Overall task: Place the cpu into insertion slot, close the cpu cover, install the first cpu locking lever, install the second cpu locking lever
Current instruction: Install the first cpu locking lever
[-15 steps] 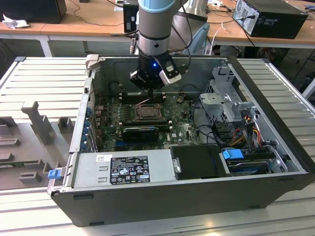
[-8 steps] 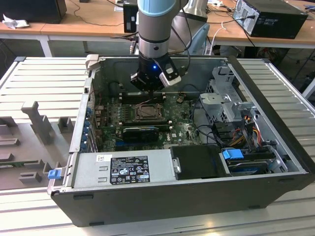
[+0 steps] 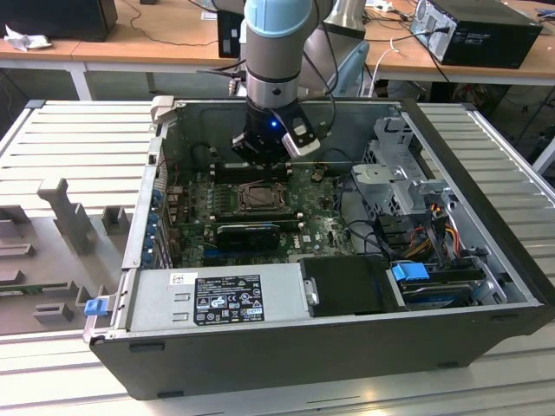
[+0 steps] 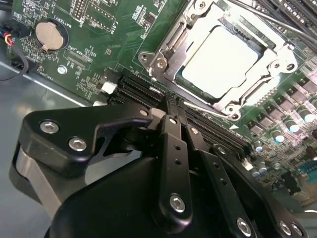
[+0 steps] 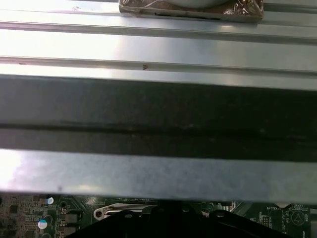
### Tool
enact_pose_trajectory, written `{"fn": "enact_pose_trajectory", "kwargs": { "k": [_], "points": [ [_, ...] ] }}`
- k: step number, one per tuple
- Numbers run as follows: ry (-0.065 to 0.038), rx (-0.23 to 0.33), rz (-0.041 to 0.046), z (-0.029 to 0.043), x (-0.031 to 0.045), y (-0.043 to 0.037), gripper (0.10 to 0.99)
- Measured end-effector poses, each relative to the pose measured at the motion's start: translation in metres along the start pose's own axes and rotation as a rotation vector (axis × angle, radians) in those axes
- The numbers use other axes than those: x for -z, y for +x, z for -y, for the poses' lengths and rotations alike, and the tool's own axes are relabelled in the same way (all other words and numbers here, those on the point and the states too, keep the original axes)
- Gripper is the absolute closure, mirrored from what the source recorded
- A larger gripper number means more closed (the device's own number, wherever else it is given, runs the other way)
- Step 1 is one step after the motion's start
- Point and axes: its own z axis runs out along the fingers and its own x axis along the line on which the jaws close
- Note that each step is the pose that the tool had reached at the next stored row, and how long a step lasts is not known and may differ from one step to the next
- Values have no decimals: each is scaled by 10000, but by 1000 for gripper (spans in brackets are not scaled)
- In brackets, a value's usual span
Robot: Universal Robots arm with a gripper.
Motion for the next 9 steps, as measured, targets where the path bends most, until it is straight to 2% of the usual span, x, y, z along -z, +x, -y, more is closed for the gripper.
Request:
{"fn": "enact_pose_trajectory", "kwargs": {
  "k": [4,6,9],
  "points": [
    [39,0,0,2,-42,-8,980],
    [205,5,-8,4,-55,-8,980],
    [317,7,-12,6,-64,-9,980]
  ]
}}
